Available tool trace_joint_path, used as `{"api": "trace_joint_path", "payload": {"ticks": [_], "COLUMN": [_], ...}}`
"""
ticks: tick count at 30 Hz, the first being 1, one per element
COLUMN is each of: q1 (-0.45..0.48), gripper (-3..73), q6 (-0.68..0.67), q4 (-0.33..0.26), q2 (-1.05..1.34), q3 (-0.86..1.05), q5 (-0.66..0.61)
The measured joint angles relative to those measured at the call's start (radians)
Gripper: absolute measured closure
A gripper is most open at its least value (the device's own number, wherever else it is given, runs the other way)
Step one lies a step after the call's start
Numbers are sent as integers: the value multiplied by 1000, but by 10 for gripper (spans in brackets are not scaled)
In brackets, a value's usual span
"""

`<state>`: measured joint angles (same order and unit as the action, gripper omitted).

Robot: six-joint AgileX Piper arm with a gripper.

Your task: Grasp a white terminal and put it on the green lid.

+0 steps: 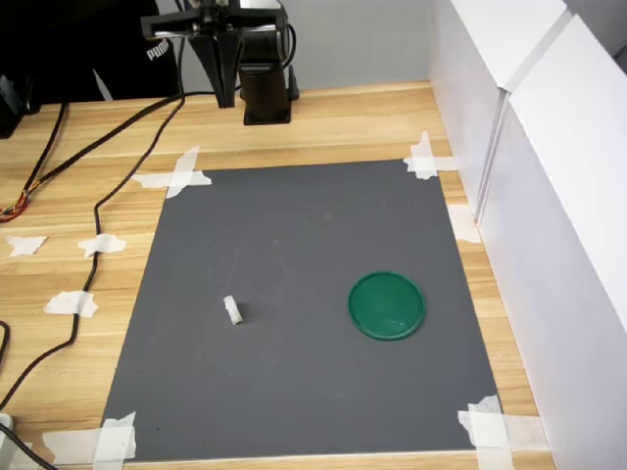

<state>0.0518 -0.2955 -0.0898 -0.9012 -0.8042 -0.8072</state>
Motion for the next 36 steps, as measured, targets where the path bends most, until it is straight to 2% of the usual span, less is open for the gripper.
{"api": "trace_joint_path", "payload": {"ticks": [5,10,13,19,23,27,32,36], "q1": [0,0,0,0,0,0,1,24], "gripper": [704,614,504,187,53,10,5,11], "q6": [-97,-248,-276,-280,-282,-302,-369,-398], "q4": [8,9,9,10,-1,-8,-8,-9], "q2": [-125,-224,-279,-379,-441,-509,-597,-661], "q3": [-120,-191,-229,-342,-437,-536,-646,-684], "q5": [-97,-164,-179,-188,-247,-317,-380,-377]}}
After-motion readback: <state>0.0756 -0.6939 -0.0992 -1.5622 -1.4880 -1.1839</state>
